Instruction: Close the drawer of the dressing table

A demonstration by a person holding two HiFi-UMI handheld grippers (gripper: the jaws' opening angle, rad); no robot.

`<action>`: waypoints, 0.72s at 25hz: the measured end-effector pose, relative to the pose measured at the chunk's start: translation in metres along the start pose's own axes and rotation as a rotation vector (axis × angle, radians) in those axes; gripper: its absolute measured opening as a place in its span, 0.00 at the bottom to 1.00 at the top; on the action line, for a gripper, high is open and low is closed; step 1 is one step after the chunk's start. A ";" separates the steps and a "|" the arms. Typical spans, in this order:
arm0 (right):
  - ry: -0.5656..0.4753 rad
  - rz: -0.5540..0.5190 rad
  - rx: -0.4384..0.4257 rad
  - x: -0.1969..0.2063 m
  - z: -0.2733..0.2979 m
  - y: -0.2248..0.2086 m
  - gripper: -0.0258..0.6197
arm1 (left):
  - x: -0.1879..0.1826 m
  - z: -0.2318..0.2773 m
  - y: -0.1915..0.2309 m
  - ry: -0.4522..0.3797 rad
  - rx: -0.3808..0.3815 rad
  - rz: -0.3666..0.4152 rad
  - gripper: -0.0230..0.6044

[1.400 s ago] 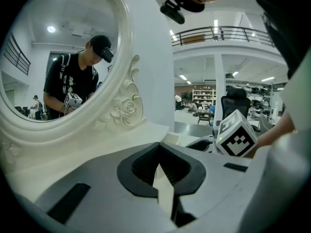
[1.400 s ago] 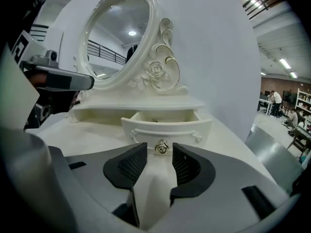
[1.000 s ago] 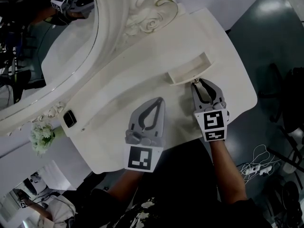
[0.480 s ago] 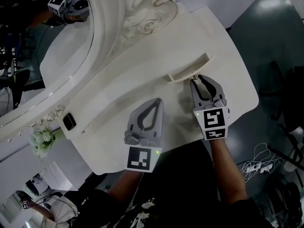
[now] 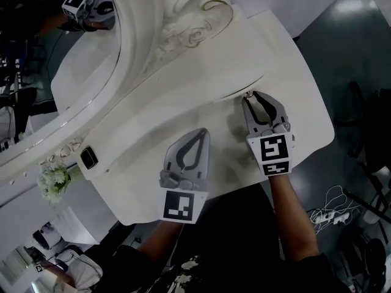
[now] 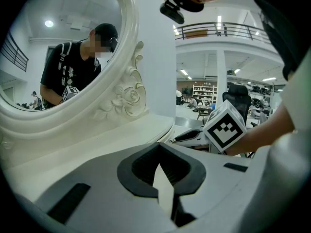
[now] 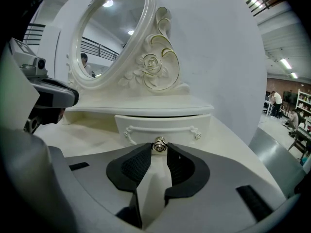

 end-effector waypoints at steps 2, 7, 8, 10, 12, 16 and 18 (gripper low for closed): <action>-0.003 -0.006 -0.002 -0.002 0.003 -0.001 0.18 | 0.000 0.000 0.001 -0.002 -0.006 -0.004 0.04; -0.007 -0.012 -0.010 -0.005 0.010 -0.002 0.18 | 0.001 -0.001 0.005 0.010 -0.020 0.001 0.04; -0.009 -0.013 -0.010 -0.005 0.012 -0.002 0.19 | 0.001 0.000 0.006 0.011 -0.021 0.006 0.04; -0.013 -0.015 -0.009 -0.007 0.015 -0.003 0.18 | 0.001 0.000 0.006 0.008 -0.022 0.016 0.04; -0.016 -0.019 -0.009 -0.008 0.018 -0.003 0.18 | 0.002 -0.001 0.006 0.007 -0.025 0.013 0.04; -0.022 -0.019 -0.008 -0.009 0.021 -0.004 0.19 | 0.003 -0.002 0.006 0.014 -0.030 0.007 0.04; -0.028 -0.024 -0.004 -0.008 0.022 -0.004 0.19 | 0.003 -0.002 0.007 0.017 -0.033 0.004 0.04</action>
Point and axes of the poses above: the fingertips, and each gripper's own axes: z forward along the fingers, y to its left, x out of its underside, the point moved 10 cm from there along -z, backward along the fingers, and after that the axes turned 10 degrees about -x, right-handed, at the moved point
